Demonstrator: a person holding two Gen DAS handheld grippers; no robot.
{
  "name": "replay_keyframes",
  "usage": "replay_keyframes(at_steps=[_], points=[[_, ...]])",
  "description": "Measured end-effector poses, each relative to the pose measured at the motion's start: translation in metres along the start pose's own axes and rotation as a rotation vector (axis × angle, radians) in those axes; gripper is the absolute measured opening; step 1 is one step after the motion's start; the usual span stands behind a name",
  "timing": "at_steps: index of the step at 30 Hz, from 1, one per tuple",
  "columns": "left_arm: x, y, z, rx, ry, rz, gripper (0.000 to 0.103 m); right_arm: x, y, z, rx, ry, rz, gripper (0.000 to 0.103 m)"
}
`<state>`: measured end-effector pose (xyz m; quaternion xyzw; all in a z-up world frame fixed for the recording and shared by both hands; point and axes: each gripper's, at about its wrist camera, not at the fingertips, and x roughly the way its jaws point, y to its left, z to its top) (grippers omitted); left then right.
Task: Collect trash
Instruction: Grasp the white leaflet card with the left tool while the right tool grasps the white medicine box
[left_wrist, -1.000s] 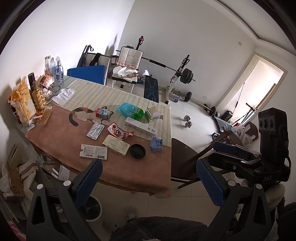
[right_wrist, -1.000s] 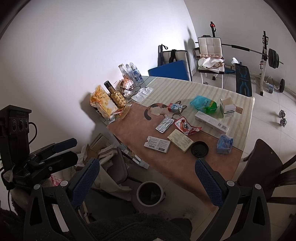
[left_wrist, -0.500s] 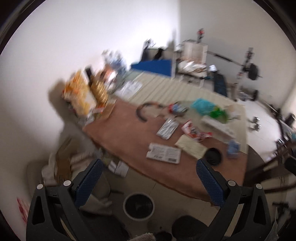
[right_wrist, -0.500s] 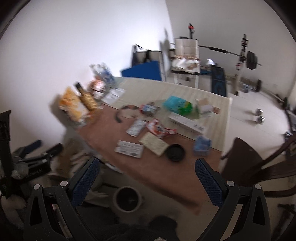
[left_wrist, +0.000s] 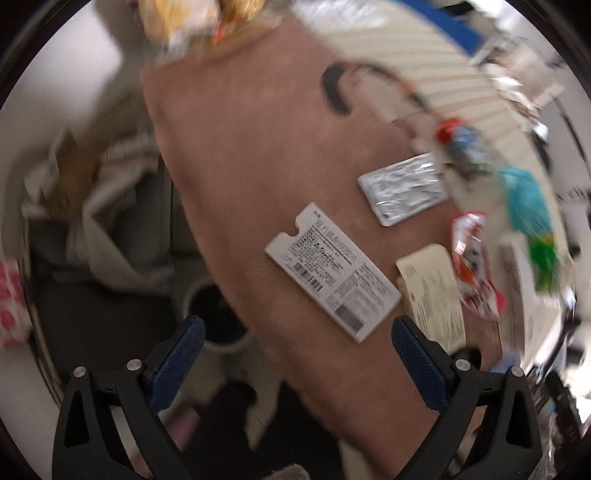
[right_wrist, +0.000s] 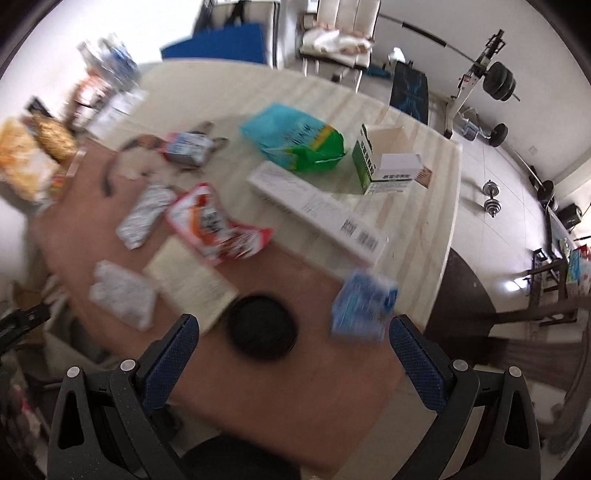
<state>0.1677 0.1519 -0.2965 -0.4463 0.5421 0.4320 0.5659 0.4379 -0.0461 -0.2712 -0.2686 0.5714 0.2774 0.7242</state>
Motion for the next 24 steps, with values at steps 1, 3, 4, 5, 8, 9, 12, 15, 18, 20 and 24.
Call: replay_keyframes(at_steps=[1, 3, 4, 5, 8, 9, 12, 15, 18, 20, 24], points=[[0.016, -0.003, 0.007, -0.050, 0.046, -0.012, 0.103, 0.015, -0.001, 0.011, -0.008, 0.016, -0.010, 0.103], [0.043, -0.003, 0.017, -0.139, 0.121, -0.036, 0.103, 0.056, -0.007, 0.039, -0.022, 0.061, -0.032, 0.103], [0.062, 0.000, 0.021, -0.215, 0.178, -0.065, 0.102, 0.065, -0.008, 0.045, -0.029, 0.078, -0.043, 0.103], [0.072, 0.002, 0.022, -0.263, 0.208, -0.089, 0.096, 0.085, -0.010, 0.057, -0.035, 0.105, -0.051, 0.103], [0.094, 0.005, 0.024, -0.344, 0.246, -0.120, 0.092, 0.115, -0.011, 0.076, -0.073, 0.150, -0.072, 0.103], [0.099, 0.004, 0.025, -0.346, 0.238, -0.110, 0.092, 0.125, -0.009, 0.082, -0.097, 0.162, -0.076, 0.103], [0.107, 0.003, 0.025, -0.353, 0.241, -0.090, 0.092, 0.153, -0.002, 0.093, -0.179, 0.204, -0.088, 0.103], [0.108, 0.004, 0.022, -0.346, 0.232, -0.055, 0.082, 0.173, 0.003, 0.100, -0.233, 0.228, -0.097, 0.103], [0.107, -0.003, 0.025, -0.276, 0.206, -0.039, 0.080, 0.191, 0.006, 0.104, -0.249, 0.250, -0.075, 0.099], [0.099, -0.015, 0.026, -0.126, 0.160, 0.003, 0.080, 0.197, 0.010, 0.107, -0.242, 0.255, -0.066, 0.082], [0.090, -0.049, 0.020, 0.268, 0.059, 0.143, 0.080, 0.195, 0.009, 0.111, -0.153, 0.298, 0.027, 0.074]])
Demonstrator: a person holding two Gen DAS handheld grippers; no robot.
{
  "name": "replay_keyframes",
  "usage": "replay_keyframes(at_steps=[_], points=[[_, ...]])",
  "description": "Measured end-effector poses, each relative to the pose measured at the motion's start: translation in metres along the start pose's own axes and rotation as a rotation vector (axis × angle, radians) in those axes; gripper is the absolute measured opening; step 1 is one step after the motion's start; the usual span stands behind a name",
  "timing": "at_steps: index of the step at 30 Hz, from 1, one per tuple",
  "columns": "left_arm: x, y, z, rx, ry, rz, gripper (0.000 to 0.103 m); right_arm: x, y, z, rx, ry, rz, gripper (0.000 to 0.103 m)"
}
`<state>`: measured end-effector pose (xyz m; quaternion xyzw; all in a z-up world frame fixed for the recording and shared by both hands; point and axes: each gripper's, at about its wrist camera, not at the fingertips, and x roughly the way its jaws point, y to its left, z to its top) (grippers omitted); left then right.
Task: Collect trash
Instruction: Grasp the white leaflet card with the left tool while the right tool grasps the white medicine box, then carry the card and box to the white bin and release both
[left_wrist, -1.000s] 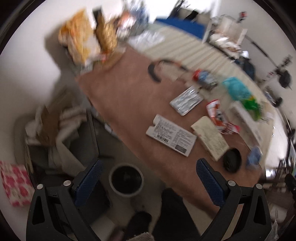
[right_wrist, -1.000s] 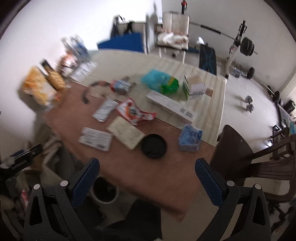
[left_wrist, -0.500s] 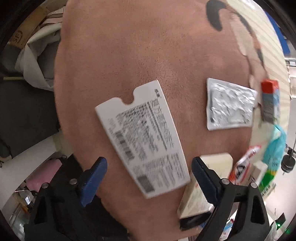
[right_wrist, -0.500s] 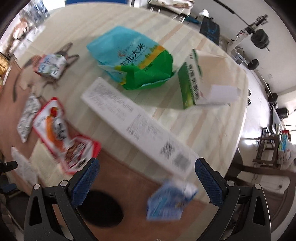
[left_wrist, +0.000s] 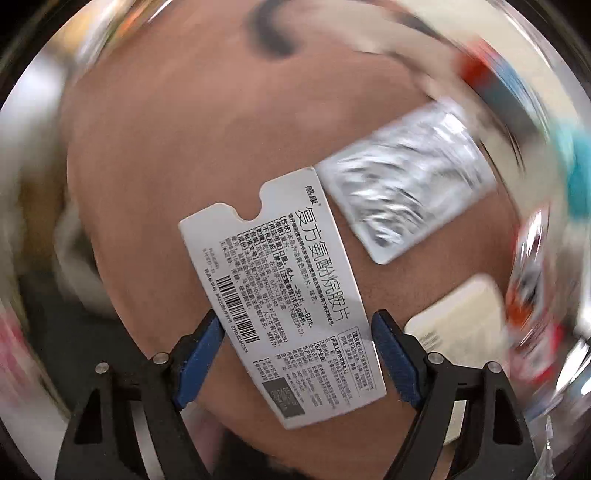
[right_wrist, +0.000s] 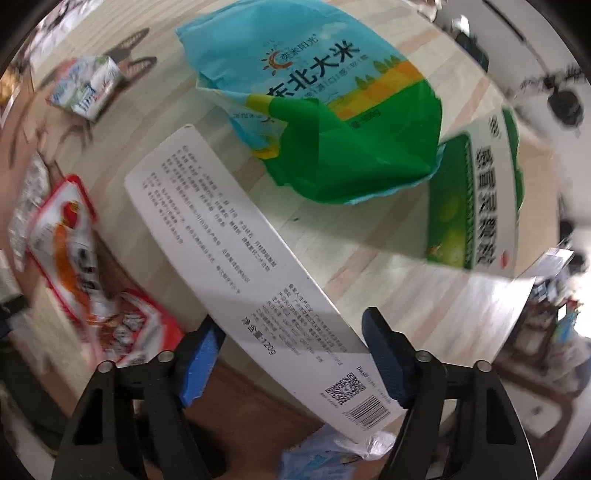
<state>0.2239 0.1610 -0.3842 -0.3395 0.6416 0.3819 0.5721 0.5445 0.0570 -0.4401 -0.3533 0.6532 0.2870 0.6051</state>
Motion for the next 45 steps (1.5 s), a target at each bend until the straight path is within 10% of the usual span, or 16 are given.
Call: replay_keyframes(at_steps=[5, 12, 21, 33, 35, 45], points=[[0.011, 0.009, -0.002, 0.040, 0.047, -0.022, 0.082, 0.005, -0.008, 0.007, 0.149, 0.072, 0.207, 0.071], [0.029, 0.063, -0.011, -0.252, 0.079, -0.148, 0.077, 0.003, 0.001, 0.011, 0.014, 0.055, 0.093, 0.078], [0.029, 0.064, -0.053, 0.033, 0.019, -0.024, 0.070, -0.010, 0.014, -0.003, 0.086, 0.005, 0.129, 0.058], [0.048, 0.077, -0.060, -0.004, -0.011, -0.044, 0.069, 0.004, 0.040, -0.002, 0.034, 0.048, 0.067, 0.065], [0.048, 0.074, -0.057, 0.010, -0.027, -0.032, 0.069, 0.004, 0.047, -0.004, 0.025, 0.033, 0.073, 0.053], [-0.014, 0.087, -0.080, 0.037, -0.183, -0.008, 0.069, -0.072, 0.063, -0.039, 0.030, -0.141, 0.057, 0.052]])
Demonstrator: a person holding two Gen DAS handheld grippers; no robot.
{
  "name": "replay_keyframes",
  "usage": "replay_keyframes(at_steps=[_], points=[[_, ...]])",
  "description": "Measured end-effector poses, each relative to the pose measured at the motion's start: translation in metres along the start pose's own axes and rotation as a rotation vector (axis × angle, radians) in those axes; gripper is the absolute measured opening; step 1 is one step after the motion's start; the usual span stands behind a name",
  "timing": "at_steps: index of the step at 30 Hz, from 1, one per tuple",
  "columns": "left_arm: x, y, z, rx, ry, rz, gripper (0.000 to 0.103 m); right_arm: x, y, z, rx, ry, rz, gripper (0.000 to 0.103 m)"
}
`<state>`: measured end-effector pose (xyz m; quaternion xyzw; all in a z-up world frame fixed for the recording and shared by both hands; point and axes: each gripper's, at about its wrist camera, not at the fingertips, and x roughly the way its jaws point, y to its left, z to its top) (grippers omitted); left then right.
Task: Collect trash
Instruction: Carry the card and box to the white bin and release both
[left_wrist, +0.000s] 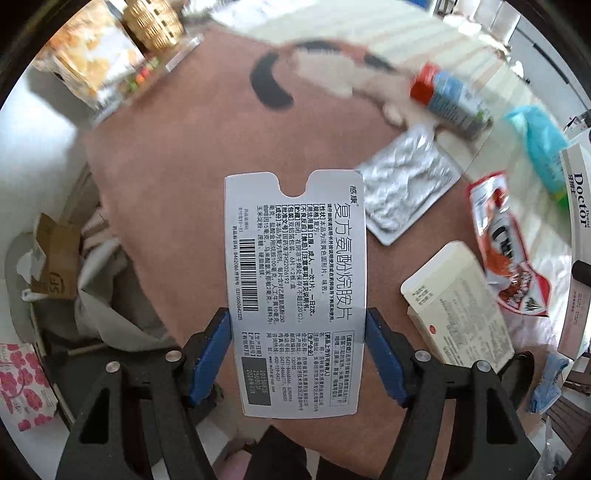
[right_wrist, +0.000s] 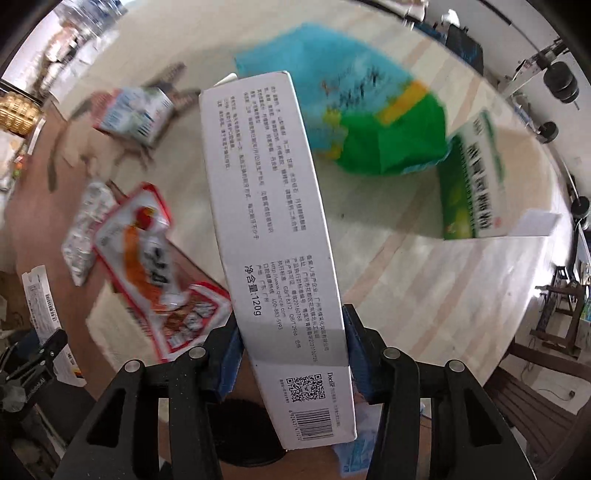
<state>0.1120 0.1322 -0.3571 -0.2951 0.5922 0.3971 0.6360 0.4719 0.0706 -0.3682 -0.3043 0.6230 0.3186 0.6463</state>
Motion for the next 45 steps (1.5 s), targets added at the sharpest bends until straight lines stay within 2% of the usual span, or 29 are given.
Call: replay_keyframes(at_steps=[3, 5, 6, 8, 10, 16, 18, 21, 25, 27, 30, 34, 35, 38, 40, 41, 42, 43, 44, 45], points=[[-0.026, 0.009, 0.004, -0.005, -0.062, -0.019, 0.069, -0.034, 0.019, -0.013, -0.008, -0.062, 0.022, 0.052], [-0.057, -0.001, -0.002, -0.011, -0.106, -0.038, 0.069, -0.056, 0.033, -0.021, -0.012, -0.104, 0.049, 0.052], [-0.068, 0.007, -0.006, -0.013, -0.132, -0.050, 0.069, -0.062, 0.027, -0.021, -0.014, -0.115, 0.060, 0.052], [-0.098, -0.011, -0.011, -0.017, -0.166, -0.063, 0.069, -0.081, 0.041, -0.031, -0.023, -0.149, 0.093, 0.052], [-0.118, -0.002, -0.019, -0.020, -0.199, -0.080, 0.069, -0.096, 0.064, -0.049, -0.039, -0.175, 0.115, 0.052], [-0.149, 0.062, -0.070, -0.035, -0.257, -0.117, 0.069, -0.120, 0.143, -0.121, -0.101, -0.198, 0.181, 0.052], [-0.146, 0.083, -0.088, -0.047, -0.253, -0.121, 0.069, -0.118, 0.165, -0.140, -0.117, -0.186, 0.202, 0.052], [-0.129, 0.120, -0.118, -0.069, -0.227, -0.118, 0.069, -0.098, 0.217, -0.186, -0.163, -0.150, 0.222, 0.051], [-0.079, 0.164, -0.149, -0.119, -0.147, -0.100, 0.069, -0.048, 0.270, -0.233, -0.214, -0.066, 0.239, 0.049], [-0.041, 0.184, -0.162, -0.163, -0.101, -0.108, 0.069, -0.018, 0.289, -0.252, -0.238, -0.015, 0.250, 0.048], [0.036, 0.208, -0.182, -0.230, -0.004, -0.127, 0.069, 0.054, 0.326, -0.282, -0.266, 0.089, 0.274, 0.048], [0.169, 0.241, -0.203, -0.389, 0.181, -0.237, 0.069, 0.157, 0.361, -0.310, -0.283, 0.198, 0.259, 0.048], [0.193, 0.245, -0.207, -0.414, 0.208, -0.252, 0.069, 0.186, 0.368, -0.316, -0.283, 0.223, 0.255, 0.048], [0.276, 0.253, -0.215, -0.497, 0.294, -0.359, 0.070, 0.270, 0.379, -0.329, -0.275, 0.298, 0.241, 0.048], [0.326, 0.253, -0.218, -0.533, 0.341, -0.385, 0.070, 0.313, 0.380, -0.333, -0.262, 0.341, 0.256, 0.049], [0.341, 0.253, -0.219, -0.540, 0.350, -0.388, 0.074, 0.339, 0.379, -0.335, -0.244, 0.360, 0.260, 0.050], [0.353, 0.253, -0.219, -0.547, 0.357, -0.395, 0.088, 0.359, 0.379, -0.336, -0.238, 0.377, 0.273, 0.052], [0.368, 0.252, -0.219, -0.557, 0.364, -0.396, 0.096, 0.373, 0.379, -0.337, -0.241, 0.384, 0.281, 0.070], [0.374, 0.250, -0.220, -0.550, 0.365, -0.385, 0.102, 0.383, 0.379, -0.338, -0.249, 0.383, 0.272, 0.081], [0.377, 0.249, -0.219, -0.538, 0.362, -0.368, 0.102, 0.390, 0.378, -0.337, -0.256, 0.374, 0.268, 0.091]])
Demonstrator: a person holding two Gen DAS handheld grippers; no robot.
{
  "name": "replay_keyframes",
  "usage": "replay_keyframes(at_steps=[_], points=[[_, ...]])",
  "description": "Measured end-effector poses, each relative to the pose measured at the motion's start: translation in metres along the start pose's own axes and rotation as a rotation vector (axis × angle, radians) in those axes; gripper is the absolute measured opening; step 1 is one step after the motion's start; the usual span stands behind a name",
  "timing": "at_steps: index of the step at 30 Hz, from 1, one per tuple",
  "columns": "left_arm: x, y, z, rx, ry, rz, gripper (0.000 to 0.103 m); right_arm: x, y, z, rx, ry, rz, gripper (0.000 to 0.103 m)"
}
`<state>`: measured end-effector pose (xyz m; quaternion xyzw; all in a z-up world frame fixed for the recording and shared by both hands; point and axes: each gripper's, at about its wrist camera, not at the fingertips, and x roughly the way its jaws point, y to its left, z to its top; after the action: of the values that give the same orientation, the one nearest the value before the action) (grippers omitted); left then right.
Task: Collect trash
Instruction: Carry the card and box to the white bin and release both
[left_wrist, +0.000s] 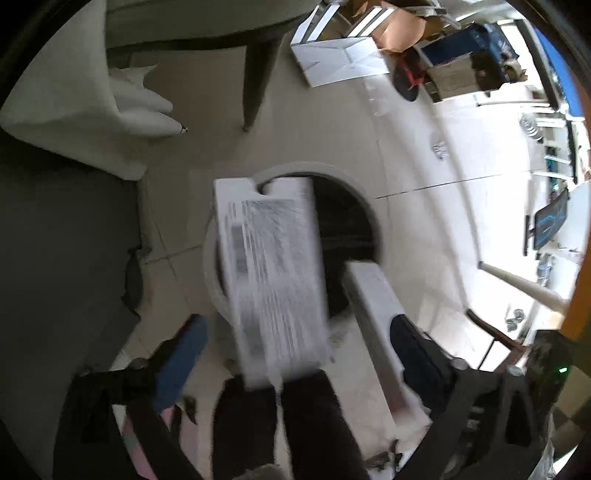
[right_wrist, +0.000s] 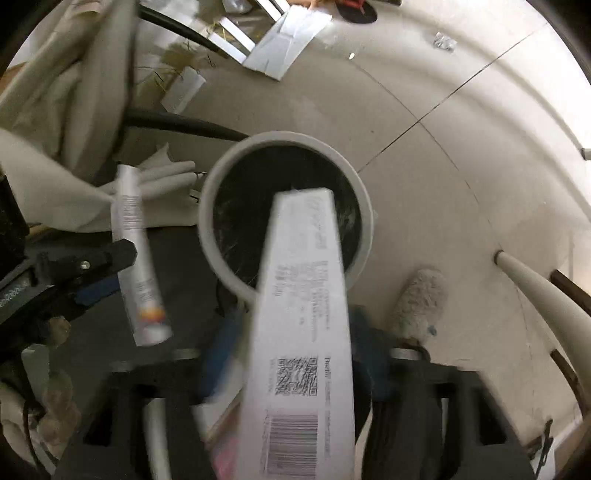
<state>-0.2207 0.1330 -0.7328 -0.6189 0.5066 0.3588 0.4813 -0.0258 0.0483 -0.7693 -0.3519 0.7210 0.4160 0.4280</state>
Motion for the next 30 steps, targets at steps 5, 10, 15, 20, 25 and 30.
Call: replay_keyframes(at_steps=[5, 10, 15, 20, 25, 30], points=[[-0.002, -0.002, -0.011, 0.054, -0.094, 0.149, 0.102, 0.003, -0.002, 0.007, -0.055, -0.036, -0.113, 0.098], [-0.025, 0.003, -0.037, 0.103, -0.179, 0.294, 0.102, -0.015, 0.002, 0.013, -0.098, -0.069, -0.209, 0.098], [-0.050, 0.004, -0.060, 0.099, -0.202, 0.331, 0.102, -0.038, 0.010, 0.012, -0.108, -0.097, -0.260, 0.098], [-0.082, -0.005, -0.084, 0.096, -0.229, 0.324, 0.102, -0.075, 0.017, -0.007, -0.111, -0.120, -0.268, 0.098], [-0.124, -0.016, -0.114, 0.114, -0.251, 0.310, 0.102, -0.128, 0.031, -0.033, -0.125, -0.163, -0.264, 0.098], [-0.168, -0.024, -0.143, 0.129, -0.265, 0.306, 0.102, -0.187, 0.051, -0.060, -0.142, -0.210, -0.249, 0.098]])
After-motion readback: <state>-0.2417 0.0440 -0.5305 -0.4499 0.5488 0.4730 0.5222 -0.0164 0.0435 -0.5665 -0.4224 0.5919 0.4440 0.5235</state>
